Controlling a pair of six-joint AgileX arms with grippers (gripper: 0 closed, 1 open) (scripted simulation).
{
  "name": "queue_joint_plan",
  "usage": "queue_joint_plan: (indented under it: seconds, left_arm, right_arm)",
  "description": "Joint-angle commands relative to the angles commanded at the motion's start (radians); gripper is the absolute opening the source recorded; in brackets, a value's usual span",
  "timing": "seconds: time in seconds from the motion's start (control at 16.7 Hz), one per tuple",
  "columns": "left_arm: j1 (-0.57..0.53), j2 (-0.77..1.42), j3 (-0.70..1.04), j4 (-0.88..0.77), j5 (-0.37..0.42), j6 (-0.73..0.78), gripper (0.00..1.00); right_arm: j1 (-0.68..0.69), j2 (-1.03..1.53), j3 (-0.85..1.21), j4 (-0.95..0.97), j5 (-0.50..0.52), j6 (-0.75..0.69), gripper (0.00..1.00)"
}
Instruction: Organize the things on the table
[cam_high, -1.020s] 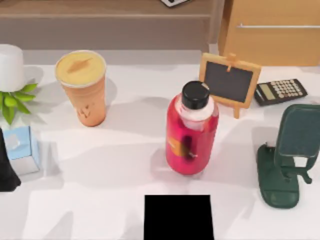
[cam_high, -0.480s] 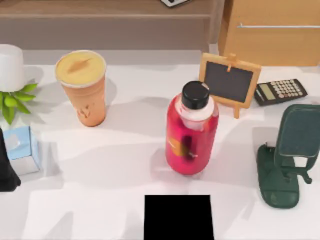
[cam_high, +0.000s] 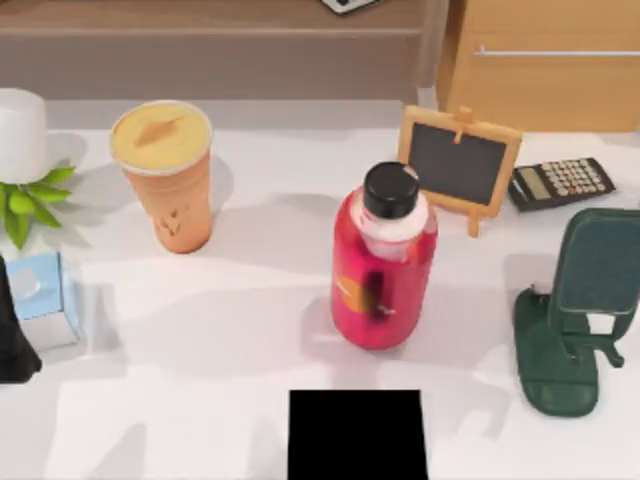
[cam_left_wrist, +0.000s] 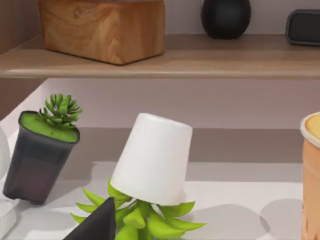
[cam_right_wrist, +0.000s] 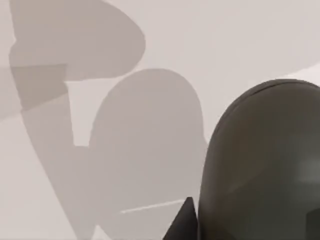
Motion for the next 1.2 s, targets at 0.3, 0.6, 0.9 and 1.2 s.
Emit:
queue_joint_plan:
  seconds: [0.3, 0.6, 0.9, 1.2]
  left_arm:
    - [0.000, 0.000, 0.000, 0.000, 0.000, 0.000, 1.00]
    - [0.000, 0.000, 0.000, 0.000, 0.000, 0.000, 1.00]
    - [0.000, 0.000, 0.000, 0.000, 0.000, 0.000, 1.00]
    - [0.000, 0.000, 0.000, 0.000, 0.000, 0.000, 1.00]
  right_arm:
    - [-0.001, -0.047, 0.098, -0.137, -0.001, -0.002, 0.00]
    - [0.008, -0.047, 0.097, -0.131, -0.002, -0.009, 0.00]
    - [0.154, -0.118, 0.130, -0.075, -0.019, -0.201, 0.00]
    - [0.428, -0.232, 0.171, 0.024, -0.047, -0.582, 0.00]
